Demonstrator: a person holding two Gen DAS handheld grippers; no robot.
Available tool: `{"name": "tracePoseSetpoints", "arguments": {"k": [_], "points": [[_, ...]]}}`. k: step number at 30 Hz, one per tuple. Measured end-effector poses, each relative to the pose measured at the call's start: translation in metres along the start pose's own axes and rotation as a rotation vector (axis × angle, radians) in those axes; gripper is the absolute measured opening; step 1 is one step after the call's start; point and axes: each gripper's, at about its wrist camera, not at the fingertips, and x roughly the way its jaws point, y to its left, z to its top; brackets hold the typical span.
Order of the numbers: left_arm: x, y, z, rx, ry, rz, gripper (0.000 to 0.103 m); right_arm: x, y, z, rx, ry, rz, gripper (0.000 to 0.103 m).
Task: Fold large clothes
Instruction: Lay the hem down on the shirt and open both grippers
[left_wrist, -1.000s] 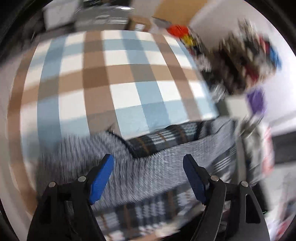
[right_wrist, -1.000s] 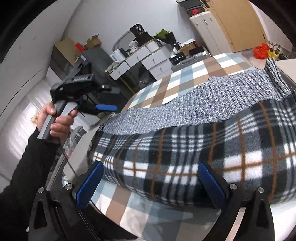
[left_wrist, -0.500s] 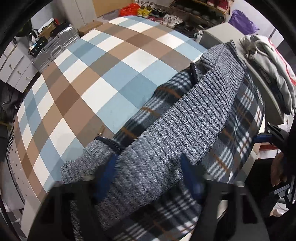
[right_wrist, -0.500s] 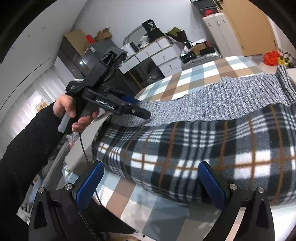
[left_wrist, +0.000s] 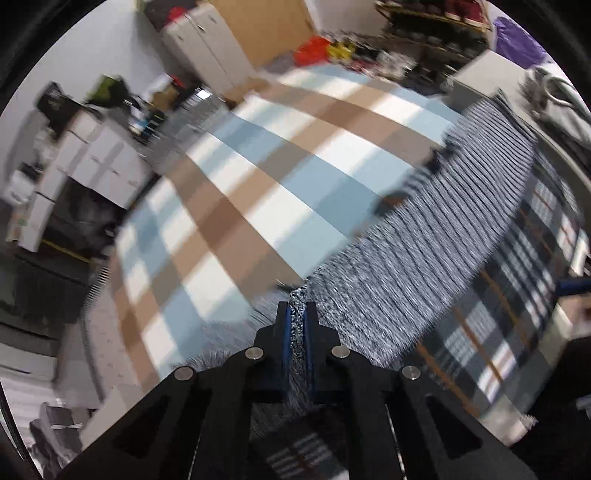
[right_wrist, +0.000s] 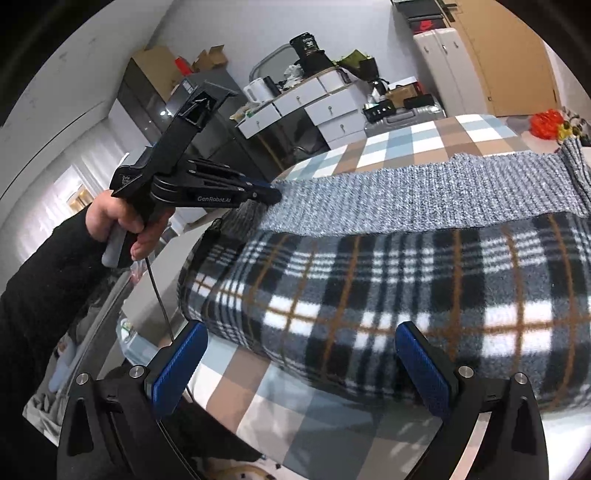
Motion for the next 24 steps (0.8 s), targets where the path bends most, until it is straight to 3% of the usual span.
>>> {"name": "tracePoseSetpoints", "arguments": {"k": [3,7,10,12,13,18,20,22,24], "points": [[0.011,0.007,0.006,-0.048,-0.015,0.062,0.002,-0.002,-0.001,-0.001,-0.001,-0.005,-0.015,0.103],[0.041,0.021,0.004,-0.156,0.044,-0.01,0.004,-0.006,-0.007,-0.001,0.022,-0.019,-0.02,0.103],[0.042,0.029,0.0,-0.187,0.02,-0.018,0.016,-0.009,-0.011,0.0,0.034,-0.028,-0.03,0.103],[0.036,0.035,-0.002,-0.201,0.028,0.021,0.044,-0.011,-0.014,-0.001,0.047,-0.03,-0.042,0.103],[0.03,0.038,-0.005,-0.207,0.026,0.043,0.05,-0.01,-0.017,-0.001,0.06,-0.027,-0.046,0.103],[-0.014,0.048,-0.029,-0.25,-0.04,0.079,0.053,-0.012,-0.025,0.002,0.103,-0.038,-0.054,0.103],[-0.034,0.054,-0.05,-0.324,-0.077,0.115,0.053,-0.013,-0.024,0.004,0.107,-0.05,-0.071,0.103],[-0.049,0.05,-0.072,-0.395,-0.17,0.06,0.054,-0.015,-0.02,0.005,0.092,-0.061,-0.1,0.103],[-0.052,0.028,-0.087,-0.345,-0.219,-0.07,0.067,-0.014,-0.014,0.007,0.064,-0.075,-0.182,0.103]]}}
